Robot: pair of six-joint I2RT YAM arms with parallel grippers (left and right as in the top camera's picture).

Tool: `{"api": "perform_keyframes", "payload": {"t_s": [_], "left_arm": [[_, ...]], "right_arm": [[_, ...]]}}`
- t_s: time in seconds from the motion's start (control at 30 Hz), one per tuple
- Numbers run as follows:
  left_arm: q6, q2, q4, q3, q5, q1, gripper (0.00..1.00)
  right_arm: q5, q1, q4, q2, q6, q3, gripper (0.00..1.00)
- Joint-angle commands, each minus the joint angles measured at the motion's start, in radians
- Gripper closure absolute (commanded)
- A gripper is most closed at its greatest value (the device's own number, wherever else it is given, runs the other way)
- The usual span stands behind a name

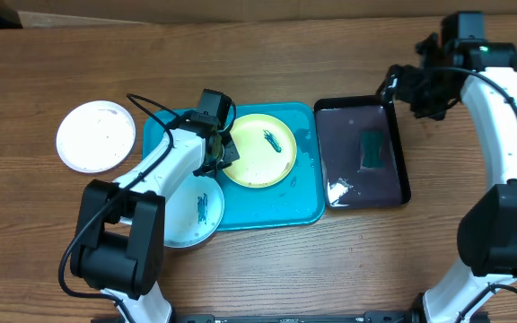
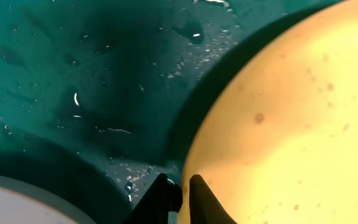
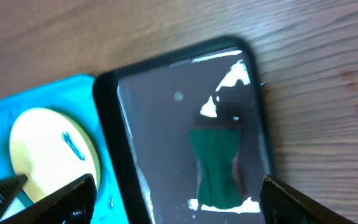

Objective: Clean dirty plates on tray and stack at the side
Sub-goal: 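Lower the right gripper into the black tray toward the green sponge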

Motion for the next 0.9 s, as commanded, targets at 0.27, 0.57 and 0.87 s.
{"api": "perform_keyframes", "payload": {"t_s": [0.27, 0.57, 0.87], "left_arm": [[0.020, 0.026, 0.007, -0.005, 0.041, 0.024, 0.96], [0.020, 0.026, 0.007, -0.004, 0.041, 0.024, 0.96], [0.021, 0.026, 0.006, -0.003, 0.042, 0.024, 0.95]], "right_arm": [[0.212, 0.166, 0.040, -0.016, -0.007, -0.201, 0.34], [0.325, 0.170, 0.203, -0.016, -0.008, -0.391, 0.34], [0.320, 0.172, 0.265, -0.016, -0.004, -0.477, 0.40]]}}
